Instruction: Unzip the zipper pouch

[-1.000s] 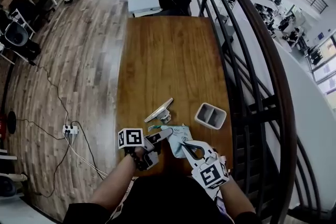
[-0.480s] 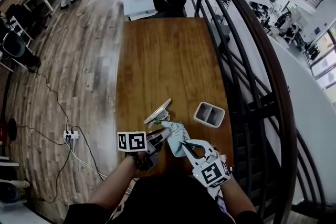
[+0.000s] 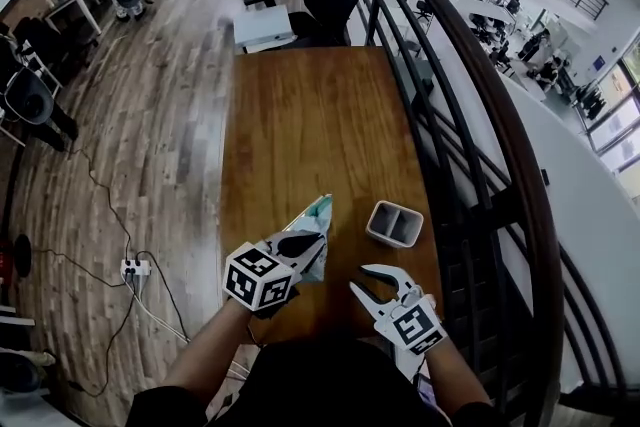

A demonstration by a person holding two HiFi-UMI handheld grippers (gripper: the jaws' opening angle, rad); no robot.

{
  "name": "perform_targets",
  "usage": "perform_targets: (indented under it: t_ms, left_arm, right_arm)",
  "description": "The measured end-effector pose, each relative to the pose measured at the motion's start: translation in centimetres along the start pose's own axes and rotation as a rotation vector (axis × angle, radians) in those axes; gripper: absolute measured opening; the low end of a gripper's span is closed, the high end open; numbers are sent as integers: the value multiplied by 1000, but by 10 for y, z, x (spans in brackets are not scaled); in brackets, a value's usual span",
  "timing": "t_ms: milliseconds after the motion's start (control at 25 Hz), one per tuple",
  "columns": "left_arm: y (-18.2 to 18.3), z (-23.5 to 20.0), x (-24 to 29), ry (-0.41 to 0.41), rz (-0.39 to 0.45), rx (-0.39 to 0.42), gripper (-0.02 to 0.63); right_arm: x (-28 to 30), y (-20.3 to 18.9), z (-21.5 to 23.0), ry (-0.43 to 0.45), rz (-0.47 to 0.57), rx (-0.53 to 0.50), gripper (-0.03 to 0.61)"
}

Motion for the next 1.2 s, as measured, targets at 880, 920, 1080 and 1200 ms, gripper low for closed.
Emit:
perform_targets:
  t_ms: [880, 920, 1080, 1200]
  left_arm:
    - [-19, 74, -59, -411, -38, 352, 14]
    - [-22, 75, -61, -405, -47, 353, 14]
    - [-30, 70, -65, -349, -54, 336, 14]
    - [-29, 58, -68, -292, -36, 301, 14]
  right_arm:
    - [39, 16, 25, 436, -112, -49, 296]
    - [42, 15, 20, 470, -127, -67, 302]
    - [51, 12, 6, 543, -182, -116, 207]
    - [50, 12, 12, 525, -183, -130, 139]
Point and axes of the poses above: the fingertips, and each gripper's own axes: x forward along the fingers, z to its right, y out of its top, the point moved 6 cm from there along -x, backward along the fingers, and after that the axes turned 4 degrees about z, right-handed, at the moved point
